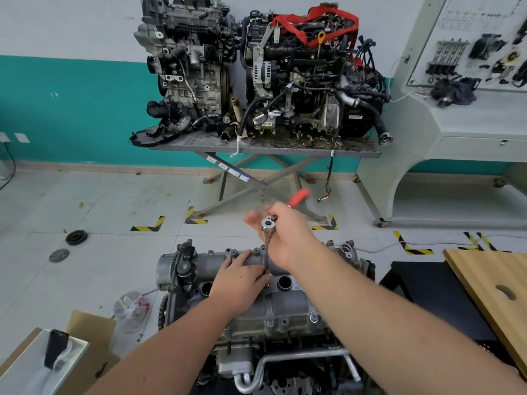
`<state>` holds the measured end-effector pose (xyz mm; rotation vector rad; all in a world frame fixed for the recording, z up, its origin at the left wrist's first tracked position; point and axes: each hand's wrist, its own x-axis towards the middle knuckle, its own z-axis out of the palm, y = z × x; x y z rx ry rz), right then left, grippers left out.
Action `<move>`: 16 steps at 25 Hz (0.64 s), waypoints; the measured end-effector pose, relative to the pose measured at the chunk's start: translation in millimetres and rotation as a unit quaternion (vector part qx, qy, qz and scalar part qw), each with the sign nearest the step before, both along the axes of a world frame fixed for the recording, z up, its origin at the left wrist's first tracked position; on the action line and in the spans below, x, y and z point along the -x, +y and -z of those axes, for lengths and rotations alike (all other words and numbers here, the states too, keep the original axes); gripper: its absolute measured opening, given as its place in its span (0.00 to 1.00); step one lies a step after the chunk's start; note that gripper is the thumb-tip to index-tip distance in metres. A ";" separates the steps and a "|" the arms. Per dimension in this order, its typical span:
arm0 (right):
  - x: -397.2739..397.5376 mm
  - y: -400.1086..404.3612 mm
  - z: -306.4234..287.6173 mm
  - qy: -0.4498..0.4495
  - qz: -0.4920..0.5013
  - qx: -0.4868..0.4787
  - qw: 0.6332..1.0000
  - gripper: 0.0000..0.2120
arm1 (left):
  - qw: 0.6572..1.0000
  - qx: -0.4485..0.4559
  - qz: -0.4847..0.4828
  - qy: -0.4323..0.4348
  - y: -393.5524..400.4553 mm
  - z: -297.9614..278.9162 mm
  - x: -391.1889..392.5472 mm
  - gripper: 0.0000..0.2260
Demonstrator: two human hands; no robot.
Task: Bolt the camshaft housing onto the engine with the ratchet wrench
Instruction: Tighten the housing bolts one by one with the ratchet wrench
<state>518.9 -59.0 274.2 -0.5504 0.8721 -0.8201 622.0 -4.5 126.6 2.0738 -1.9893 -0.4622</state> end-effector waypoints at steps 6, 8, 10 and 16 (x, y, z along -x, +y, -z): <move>13.9 22.8 43.8 0.129 -0.012 0.315 0.940 0.14 | 0.999 0.022 0.003 -0.031 0.1 -0.4 -0.2 0.17; 12.7 26.6 48.6 0.197 -0.015 0.449 0.871 0.14 | 0.999 0.025 0.006 -0.040 1.4 0.0 -0.4 0.16; 12.5 23.7 54.6 0.243 0.002 0.582 0.776 0.15 | 0.999 0.022 0.010 -0.044 2.2 -0.3 -0.7 0.17; 24.6 -1.0 39.9 0.388 -0.007 0.852 0.352 0.11 | 0.996 0.016 0.022 -0.087 2.6 -1.4 0.8 0.19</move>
